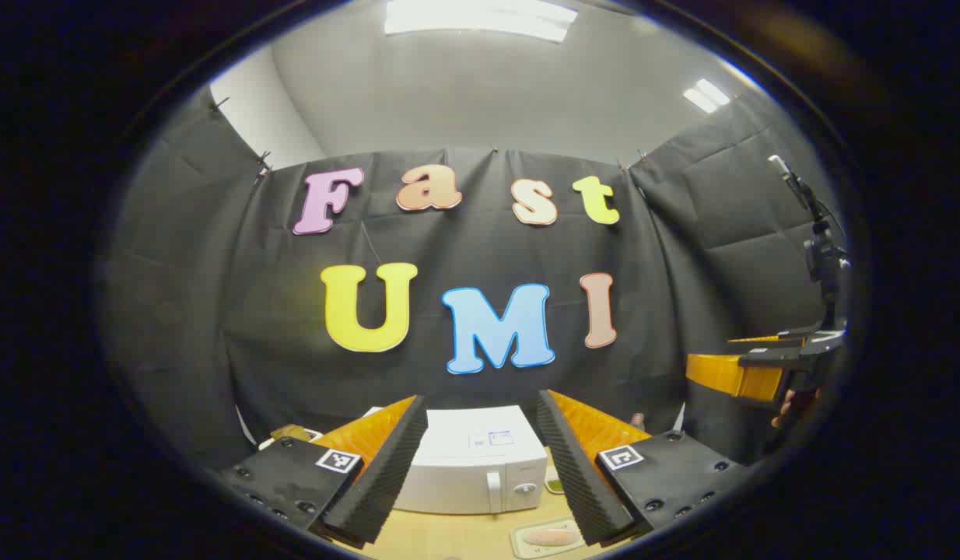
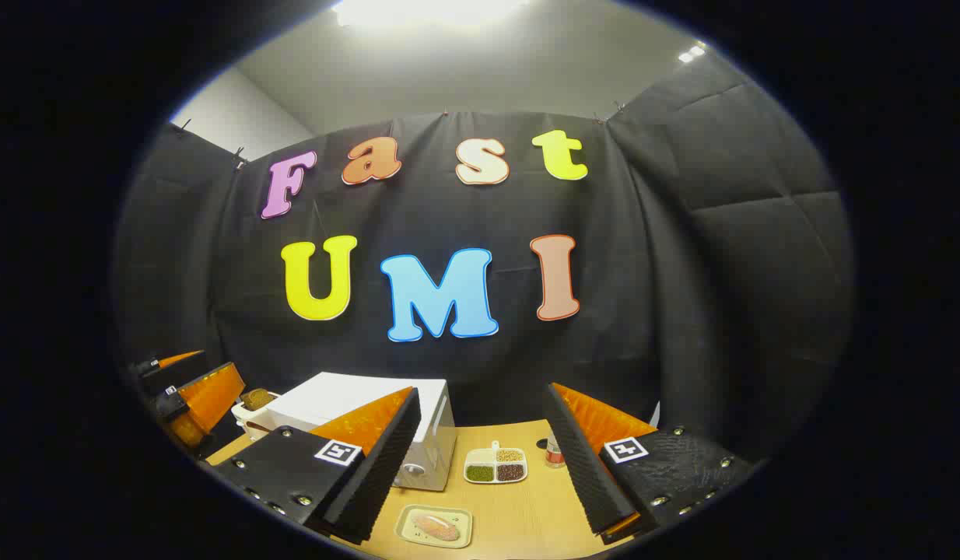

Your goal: Open the microwave oven with the left hand, put the food in, and close the microwave oven.

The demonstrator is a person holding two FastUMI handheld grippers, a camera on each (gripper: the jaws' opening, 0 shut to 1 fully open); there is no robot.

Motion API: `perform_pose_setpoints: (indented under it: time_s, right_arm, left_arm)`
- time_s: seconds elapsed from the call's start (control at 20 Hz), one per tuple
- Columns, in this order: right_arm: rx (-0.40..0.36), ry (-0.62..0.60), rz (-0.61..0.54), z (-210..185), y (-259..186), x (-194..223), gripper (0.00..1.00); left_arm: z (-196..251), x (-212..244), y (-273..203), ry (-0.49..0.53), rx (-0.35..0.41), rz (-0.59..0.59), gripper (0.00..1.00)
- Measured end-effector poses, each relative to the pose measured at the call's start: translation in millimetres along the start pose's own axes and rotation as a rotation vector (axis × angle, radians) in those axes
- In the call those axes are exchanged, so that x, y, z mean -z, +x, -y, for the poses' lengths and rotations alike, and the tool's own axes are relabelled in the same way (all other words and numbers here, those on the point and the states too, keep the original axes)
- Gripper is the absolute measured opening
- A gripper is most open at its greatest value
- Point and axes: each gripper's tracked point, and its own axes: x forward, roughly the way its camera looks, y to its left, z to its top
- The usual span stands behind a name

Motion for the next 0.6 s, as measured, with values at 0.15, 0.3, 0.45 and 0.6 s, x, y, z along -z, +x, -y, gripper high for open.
perform_pose_setpoints:
  time_s: [0.15,0.3,0.45,0.6]
  right_arm:
    - [-0.02,0.0,0.001,2.0,0.9,4.7,0.97]
    - [-0.009,0.007,0.01,10.8,5.0,2.2,0.97]
    - [-0.019,0.017,0.004,15.5,10.8,3.9,0.97]
    - [-0.026,0.013,-0.005,20.8,17.1,5.2,0.97]
  left_arm:
    - [4.2,-2.3,3.3,0.002,-0.005,0.001,0.95]
    - [11.0,2.3,9.1,0.005,-0.004,-0.008,0.95]
    - [12.5,7.9,13.0,0.005,-0.018,-0.021,0.95]
    - [17.2,8.4,15.3,0.003,-0.031,-0.024,0.95]
